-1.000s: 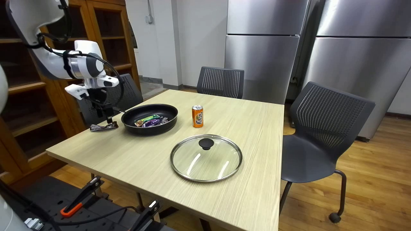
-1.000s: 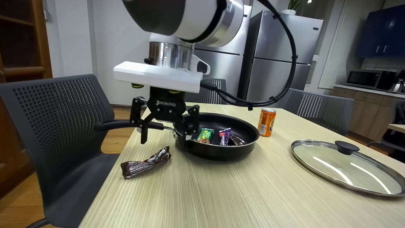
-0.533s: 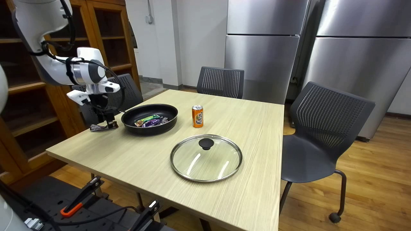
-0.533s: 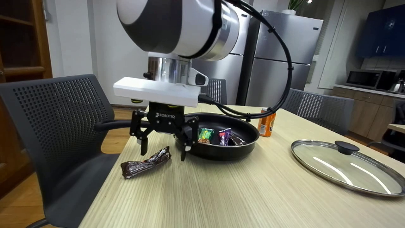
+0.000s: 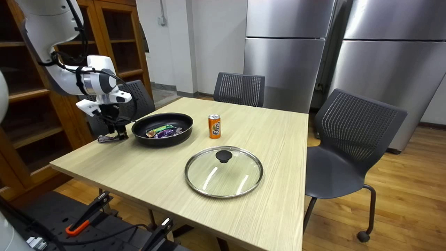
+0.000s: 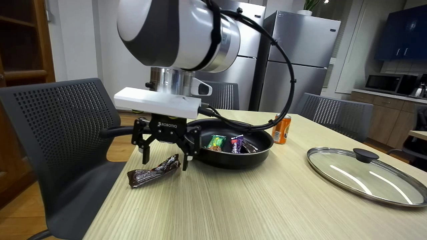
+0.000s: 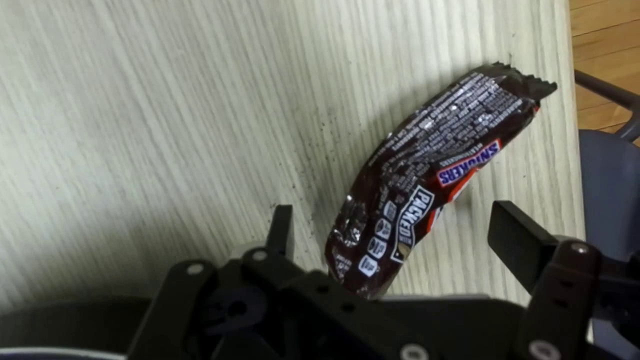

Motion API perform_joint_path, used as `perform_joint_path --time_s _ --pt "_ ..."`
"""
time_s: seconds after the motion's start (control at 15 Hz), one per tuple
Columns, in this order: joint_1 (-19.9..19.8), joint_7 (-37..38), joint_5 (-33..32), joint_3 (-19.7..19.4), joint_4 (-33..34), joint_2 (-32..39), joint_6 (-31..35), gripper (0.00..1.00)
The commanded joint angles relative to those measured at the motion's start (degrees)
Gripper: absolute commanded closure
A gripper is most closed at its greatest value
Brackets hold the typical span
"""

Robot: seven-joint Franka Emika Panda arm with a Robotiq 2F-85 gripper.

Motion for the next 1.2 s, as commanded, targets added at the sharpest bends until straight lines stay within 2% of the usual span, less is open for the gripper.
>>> perform_joint_path --time_s 0.0,0.07,0.2,0.73,1.13 --pt "-0.31 0.34 0.70 0.84 4.48 2.45 -2.21 0.00" --pt "-0.25 0.40 0.71 0.84 5.01 2.83 -2.23 0.25" --pt "-0.15 0.41 0.66 0.79 5.94 3.40 -2.34 0.34" --pt "0.70 1.20 0.08 0.06 6.50 2.72 -1.69 0.96" --pt "1.03 0.68 0.29 0.67 2.60 -1.25 -0.41 0.94"
